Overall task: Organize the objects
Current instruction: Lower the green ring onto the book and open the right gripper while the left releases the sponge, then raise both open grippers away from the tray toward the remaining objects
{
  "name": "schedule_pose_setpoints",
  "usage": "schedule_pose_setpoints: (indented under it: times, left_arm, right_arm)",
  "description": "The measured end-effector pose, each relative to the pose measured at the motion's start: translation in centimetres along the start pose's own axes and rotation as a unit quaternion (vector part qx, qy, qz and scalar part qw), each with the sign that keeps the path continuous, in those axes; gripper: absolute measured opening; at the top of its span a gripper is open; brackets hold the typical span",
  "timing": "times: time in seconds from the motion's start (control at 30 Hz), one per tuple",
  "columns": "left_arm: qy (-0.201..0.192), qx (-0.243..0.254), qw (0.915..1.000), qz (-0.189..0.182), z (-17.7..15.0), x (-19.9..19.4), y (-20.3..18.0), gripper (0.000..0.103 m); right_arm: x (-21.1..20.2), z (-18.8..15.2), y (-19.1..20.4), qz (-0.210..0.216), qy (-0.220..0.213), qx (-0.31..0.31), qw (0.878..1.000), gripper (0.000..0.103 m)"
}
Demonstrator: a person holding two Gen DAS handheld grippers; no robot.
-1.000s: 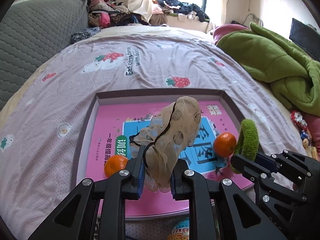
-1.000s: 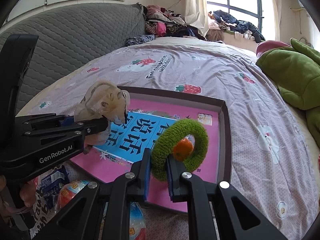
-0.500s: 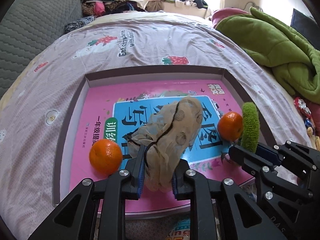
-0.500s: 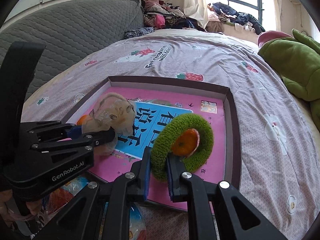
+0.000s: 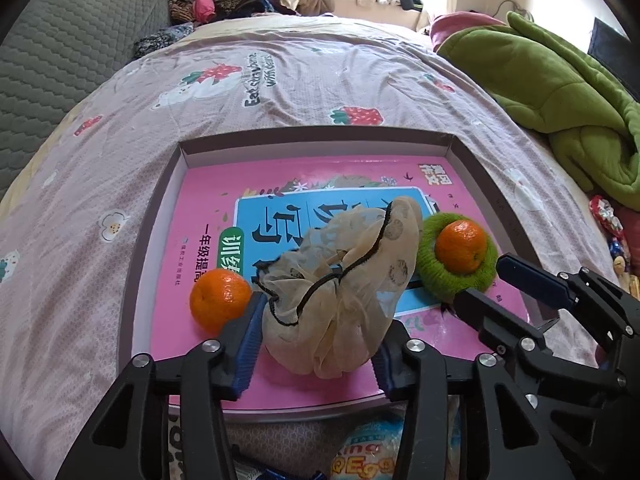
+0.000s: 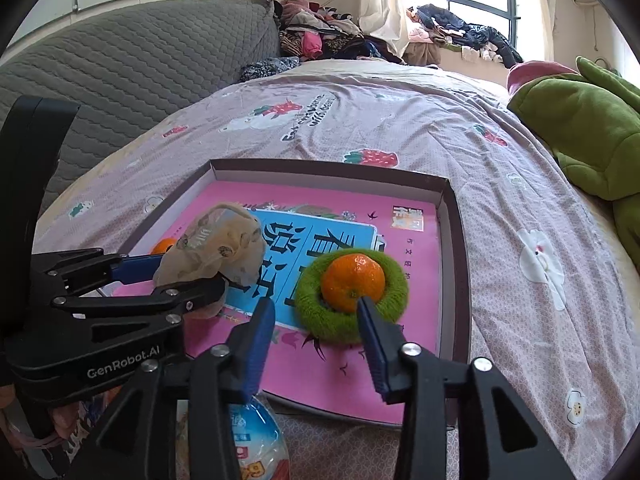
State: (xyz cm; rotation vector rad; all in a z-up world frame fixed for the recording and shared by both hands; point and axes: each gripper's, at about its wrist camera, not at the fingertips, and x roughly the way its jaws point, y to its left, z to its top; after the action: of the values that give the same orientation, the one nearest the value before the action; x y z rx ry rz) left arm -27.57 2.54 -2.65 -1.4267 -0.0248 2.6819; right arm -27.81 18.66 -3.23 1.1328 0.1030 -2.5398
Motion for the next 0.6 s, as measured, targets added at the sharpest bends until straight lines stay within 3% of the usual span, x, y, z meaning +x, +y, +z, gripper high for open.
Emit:
schedule_pose_setpoints:
  times: [0.27,0.6]
  left_arm:
    - [-0.01,-0.007,0.9999,0.003,0.3,-1.8,0.4,0.061]
    - [-0.024,-0.01,0.9996,0.006,0.4,-4.3,0.6,0.066]
  right_arm:
    - [-1.2,0.4,0.4,-0.009,-0.013,0.0,1.0,0.049]
    - [-3.5,0.8,0.7,-0.002,-0.032,0.005,0.999,0.053]
